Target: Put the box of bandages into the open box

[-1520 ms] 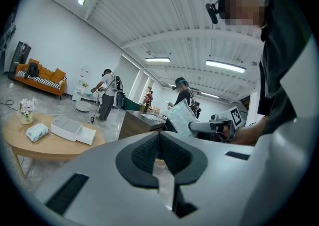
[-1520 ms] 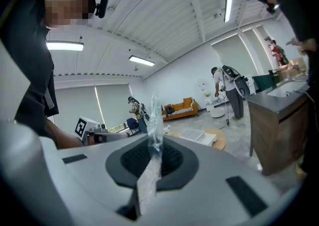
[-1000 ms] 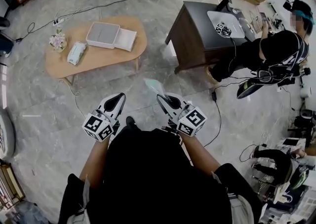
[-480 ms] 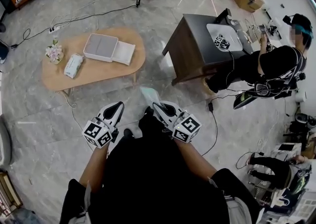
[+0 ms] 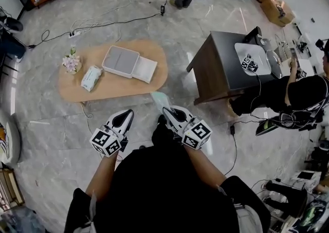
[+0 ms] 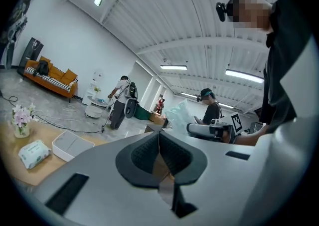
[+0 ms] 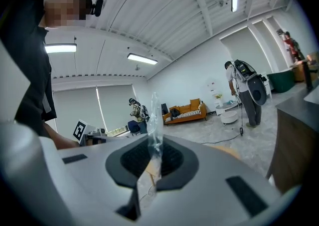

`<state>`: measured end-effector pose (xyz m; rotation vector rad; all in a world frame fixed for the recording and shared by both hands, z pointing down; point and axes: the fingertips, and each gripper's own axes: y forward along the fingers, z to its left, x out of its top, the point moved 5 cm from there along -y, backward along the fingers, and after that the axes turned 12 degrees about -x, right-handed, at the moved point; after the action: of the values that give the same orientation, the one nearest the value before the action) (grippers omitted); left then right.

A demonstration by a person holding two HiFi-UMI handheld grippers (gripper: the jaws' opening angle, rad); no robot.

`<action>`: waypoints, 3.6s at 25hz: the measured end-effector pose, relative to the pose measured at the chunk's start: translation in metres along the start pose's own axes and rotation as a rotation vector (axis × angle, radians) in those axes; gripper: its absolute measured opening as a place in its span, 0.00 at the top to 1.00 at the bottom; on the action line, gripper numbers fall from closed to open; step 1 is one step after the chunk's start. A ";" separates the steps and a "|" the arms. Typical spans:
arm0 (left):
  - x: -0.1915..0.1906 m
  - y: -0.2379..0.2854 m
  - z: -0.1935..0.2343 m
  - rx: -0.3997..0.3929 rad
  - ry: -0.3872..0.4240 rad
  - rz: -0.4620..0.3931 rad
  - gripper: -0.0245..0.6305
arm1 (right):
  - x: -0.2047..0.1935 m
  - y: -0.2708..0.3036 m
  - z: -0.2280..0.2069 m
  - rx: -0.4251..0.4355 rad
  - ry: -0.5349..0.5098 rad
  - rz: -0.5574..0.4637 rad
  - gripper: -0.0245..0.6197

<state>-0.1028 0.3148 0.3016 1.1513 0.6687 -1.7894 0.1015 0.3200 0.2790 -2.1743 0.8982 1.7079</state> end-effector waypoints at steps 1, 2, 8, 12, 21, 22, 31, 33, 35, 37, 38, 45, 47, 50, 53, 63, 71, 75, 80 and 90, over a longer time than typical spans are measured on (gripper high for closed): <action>0.006 0.008 0.006 0.007 0.008 0.001 0.93 | 0.005 0.007 -0.009 0.005 0.001 -0.003 0.93; 0.012 0.016 0.011 0.013 0.014 -0.001 0.93 | 0.010 0.013 -0.018 0.011 0.005 -0.004 0.93; 0.049 0.082 0.037 0.043 0.046 -0.003 0.93 | 0.041 0.044 -0.081 0.064 0.012 0.003 0.93; 0.068 0.126 0.051 0.054 0.066 0.009 0.93 | 0.057 0.059 -0.122 0.090 0.025 0.003 0.93; 0.086 0.185 0.099 0.116 0.073 0.026 0.93 | 0.068 0.102 -0.212 0.106 0.085 0.018 0.93; 0.087 0.187 0.105 0.122 0.068 0.029 0.93 | 0.068 0.108 -0.219 0.103 0.095 0.022 0.93; 0.096 0.193 0.182 0.147 0.019 0.051 0.93 | 0.059 0.173 -0.246 0.073 0.150 0.089 0.93; 0.097 0.194 0.206 0.132 -0.002 0.052 0.93 | 0.057 0.191 -0.247 0.052 0.153 0.113 0.93; 0.097 0.195 0.228 0.108 -0.022 0.056 0.93 | 0.055 0.205 -0.249 0.024 0.161 0.136 0.93; 0.099 0.196 0.248 0.087 -0.041 0.057 0.93 | 0.054 0.220 -0.250 -0.002 0.163 0.161 0.93; 0.100 0.197 0.258 0.076 -0.052 0.055 0.93 | 0.054 0.228 -0.250 -0.013 0.161 0.173 0.93; 0.094 0.197 0.320 0.004 -0.125 0.080 0.93 | 0.046 0.276 -0.248 -0.050 0.173 0.235 0.93; 0.092 0.195 0.336 -0.011 -0.137 0.086 0.93 | 0.043 0.288 -0.248 -0.048 0.177 0.252 0.93; 0.084 0.190 0.356 -0.029 -0.151 0.105 0.93 | 0.031 0.303 -0.247 -0.045 0.192 0.277 0.93; 0.070 0.190 0.376 -0.037 -0.163 0.118 0.93 | 0.014 0.317 -0.254 -0.043 0.204 0.312 0.93; -0.020 0.192 0.410 0.010 -0.245 0.200 0.93 | -0.089 0.337 -0.297 -0.027 0.330 0.476 0.93; -0.078 0.191 0.417 0.063 -0.294 0.232 0.93 | -0.179 0.371 -0.314 0.066 0.368 0.649 0.93; -0.102 0.185 0.420 0.088 -0.334 0.231 0.93 | -0.216 0.387 -0.316 0.113 0.336 0.746 0.93; -0.123 0.184 0.424 0.109 -0.359 0.233 0.93 | -0.249 0.399 -0.328 0.131 0.330 0.859 0.93; -0.138 0.181 0.435 0.105 -0.365 0.232 0.93 | -0.282 0.441 -0.314 0.201 0.188 1.076 0.93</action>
<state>-0.1052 -0.0634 0.6151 0.8940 0.2197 -1.7851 0.0532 -0.1028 0.7163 -1.8019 2.4686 1.6077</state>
